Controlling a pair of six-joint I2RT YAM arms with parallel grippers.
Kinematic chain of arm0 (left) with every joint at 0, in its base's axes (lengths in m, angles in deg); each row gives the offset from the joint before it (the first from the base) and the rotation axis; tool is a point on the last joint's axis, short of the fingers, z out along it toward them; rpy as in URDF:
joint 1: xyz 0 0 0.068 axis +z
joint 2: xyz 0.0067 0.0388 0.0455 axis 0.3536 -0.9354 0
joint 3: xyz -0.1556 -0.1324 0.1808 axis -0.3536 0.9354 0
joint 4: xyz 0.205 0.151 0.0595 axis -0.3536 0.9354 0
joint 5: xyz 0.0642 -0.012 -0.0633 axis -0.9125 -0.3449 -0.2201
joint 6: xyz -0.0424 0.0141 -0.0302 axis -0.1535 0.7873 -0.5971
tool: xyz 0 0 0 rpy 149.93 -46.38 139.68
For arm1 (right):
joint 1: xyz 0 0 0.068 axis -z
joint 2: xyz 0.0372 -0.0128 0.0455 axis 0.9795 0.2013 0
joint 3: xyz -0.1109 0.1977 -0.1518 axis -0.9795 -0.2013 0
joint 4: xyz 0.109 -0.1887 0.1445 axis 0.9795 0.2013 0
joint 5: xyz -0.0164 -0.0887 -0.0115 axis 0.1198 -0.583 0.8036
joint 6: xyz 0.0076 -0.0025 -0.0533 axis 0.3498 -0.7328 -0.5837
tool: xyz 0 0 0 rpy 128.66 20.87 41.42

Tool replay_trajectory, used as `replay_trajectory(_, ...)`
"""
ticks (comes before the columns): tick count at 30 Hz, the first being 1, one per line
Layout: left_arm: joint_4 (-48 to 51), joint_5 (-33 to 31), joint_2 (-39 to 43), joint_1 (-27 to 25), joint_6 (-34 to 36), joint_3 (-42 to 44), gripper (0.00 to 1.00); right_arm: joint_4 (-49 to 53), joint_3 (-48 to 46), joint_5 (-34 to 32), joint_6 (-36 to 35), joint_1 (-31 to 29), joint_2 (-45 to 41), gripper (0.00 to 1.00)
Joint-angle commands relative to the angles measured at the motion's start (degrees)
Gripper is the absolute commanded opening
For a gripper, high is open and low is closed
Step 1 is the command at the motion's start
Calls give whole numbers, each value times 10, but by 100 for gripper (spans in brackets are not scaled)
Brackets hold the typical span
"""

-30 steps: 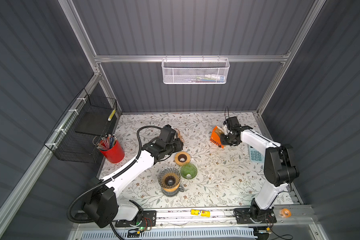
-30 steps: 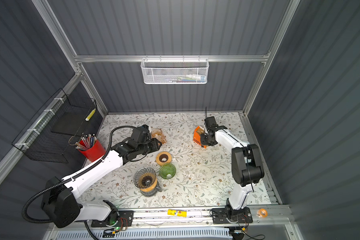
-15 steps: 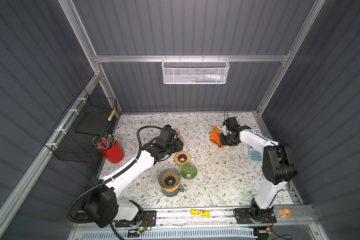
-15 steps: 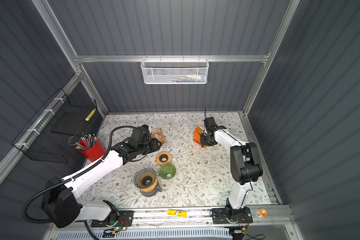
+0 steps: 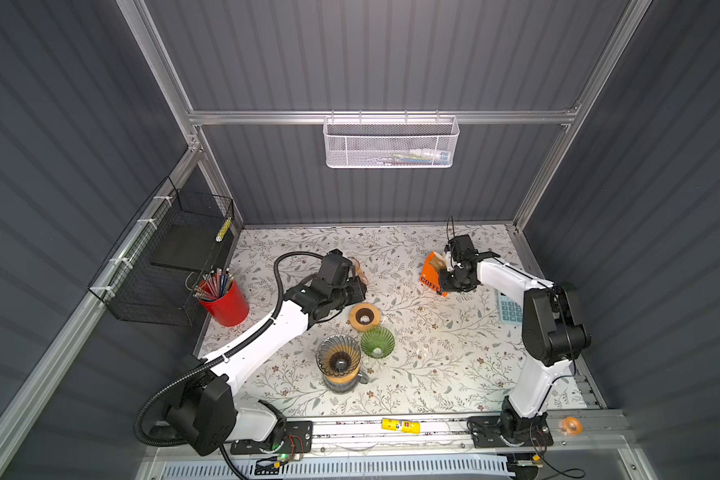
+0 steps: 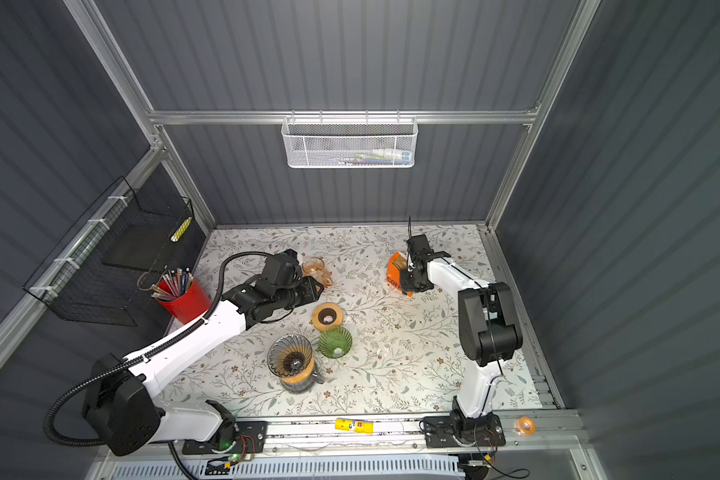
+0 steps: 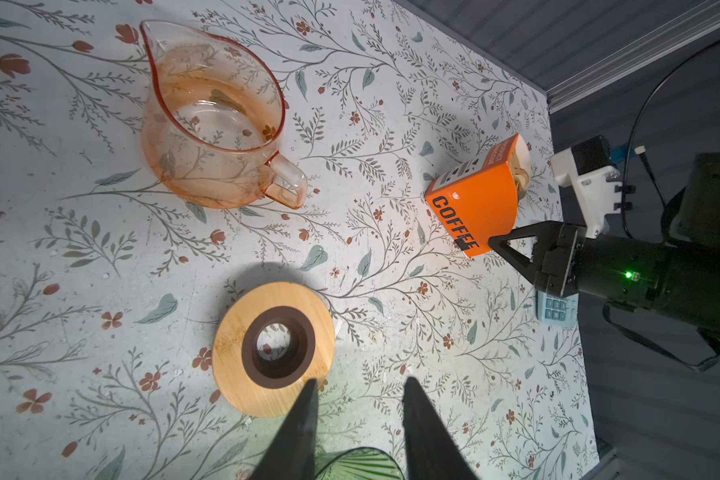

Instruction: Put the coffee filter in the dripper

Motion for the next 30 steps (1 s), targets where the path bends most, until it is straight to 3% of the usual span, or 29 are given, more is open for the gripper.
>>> replay_trajectory(1, 4, 0, 1, 0, 11, -6, 35, 3, 14, -6, -4, -2, 7, 16)
replay_trajectory(4, 4, 0, 0, 0, 11, -6, 35, 4, 16, -5, -4, -3, 9, 15)
replay_trajectory(11, 4, 0, 2, 0, 10, -4, 35, 5, 15, -6, -4, -3, 7, 0)
replay_trajectory(28, -2, 2, 5, 0, 8, 1, 35, 9, -37, -38, 0, -5, -51, 0)
replay_trajectory(30, -2, 3, 5, 0, 7, 2, 35, 5, -40, -38, 2, -6, -46, 13)
